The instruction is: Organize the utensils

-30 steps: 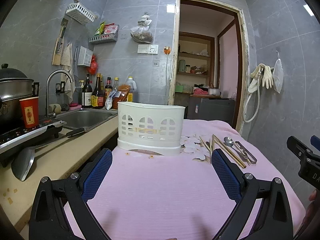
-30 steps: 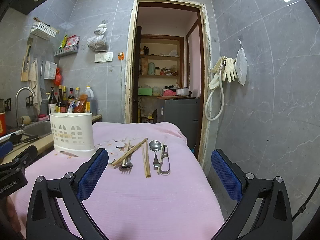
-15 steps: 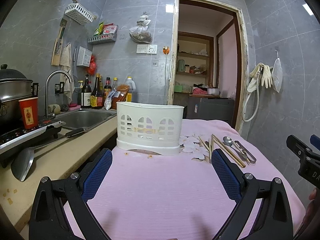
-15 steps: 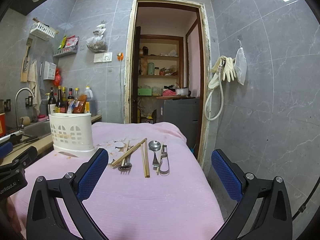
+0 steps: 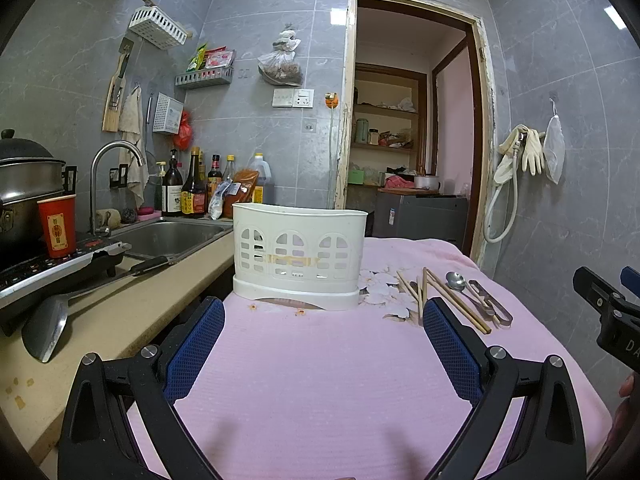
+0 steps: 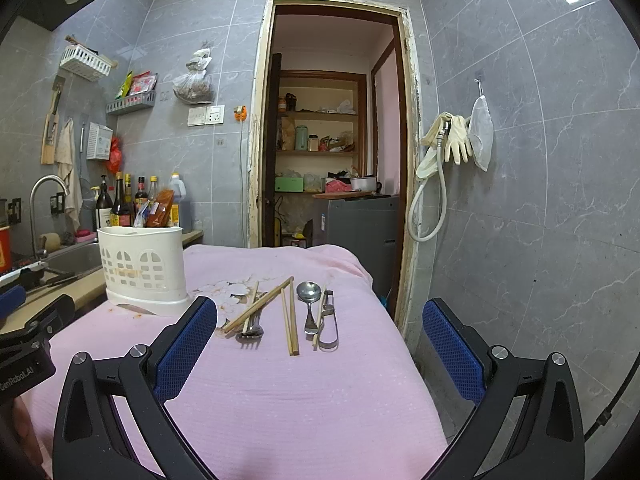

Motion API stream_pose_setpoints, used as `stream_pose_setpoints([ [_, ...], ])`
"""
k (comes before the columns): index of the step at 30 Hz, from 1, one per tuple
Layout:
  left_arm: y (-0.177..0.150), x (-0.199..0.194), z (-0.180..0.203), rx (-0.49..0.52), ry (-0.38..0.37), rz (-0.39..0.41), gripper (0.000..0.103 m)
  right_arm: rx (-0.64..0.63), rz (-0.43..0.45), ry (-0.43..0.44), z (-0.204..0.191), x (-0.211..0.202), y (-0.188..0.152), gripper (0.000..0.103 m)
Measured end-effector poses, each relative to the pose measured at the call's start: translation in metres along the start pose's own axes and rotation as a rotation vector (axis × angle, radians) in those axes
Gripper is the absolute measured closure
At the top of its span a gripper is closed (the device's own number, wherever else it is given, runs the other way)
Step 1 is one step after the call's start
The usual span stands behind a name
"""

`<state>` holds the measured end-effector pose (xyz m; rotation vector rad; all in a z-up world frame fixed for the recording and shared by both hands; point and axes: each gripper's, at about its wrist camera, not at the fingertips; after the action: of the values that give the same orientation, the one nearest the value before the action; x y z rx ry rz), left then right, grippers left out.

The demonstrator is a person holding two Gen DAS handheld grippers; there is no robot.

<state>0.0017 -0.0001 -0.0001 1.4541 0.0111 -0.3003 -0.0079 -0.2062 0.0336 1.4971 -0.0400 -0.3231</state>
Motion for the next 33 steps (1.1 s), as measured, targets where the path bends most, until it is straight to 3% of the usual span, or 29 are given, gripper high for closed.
stream_pose_setpoints([
  [33, 0.005, 0.014, 0.002, 0.009, -0.016, -0.018, 0.006, -0.015, -0.004, 0.006, -0.001, 0.009, 0.001, 0.0],
])
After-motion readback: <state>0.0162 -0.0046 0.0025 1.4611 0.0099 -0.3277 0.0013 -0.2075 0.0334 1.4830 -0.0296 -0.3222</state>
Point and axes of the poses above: each gripper's, at about its wrist camera, not at the fingertips, and x roughly the way its jaws point, z to its right, y to its top, and after that the axes turned 11 degrees about -y, right-handed
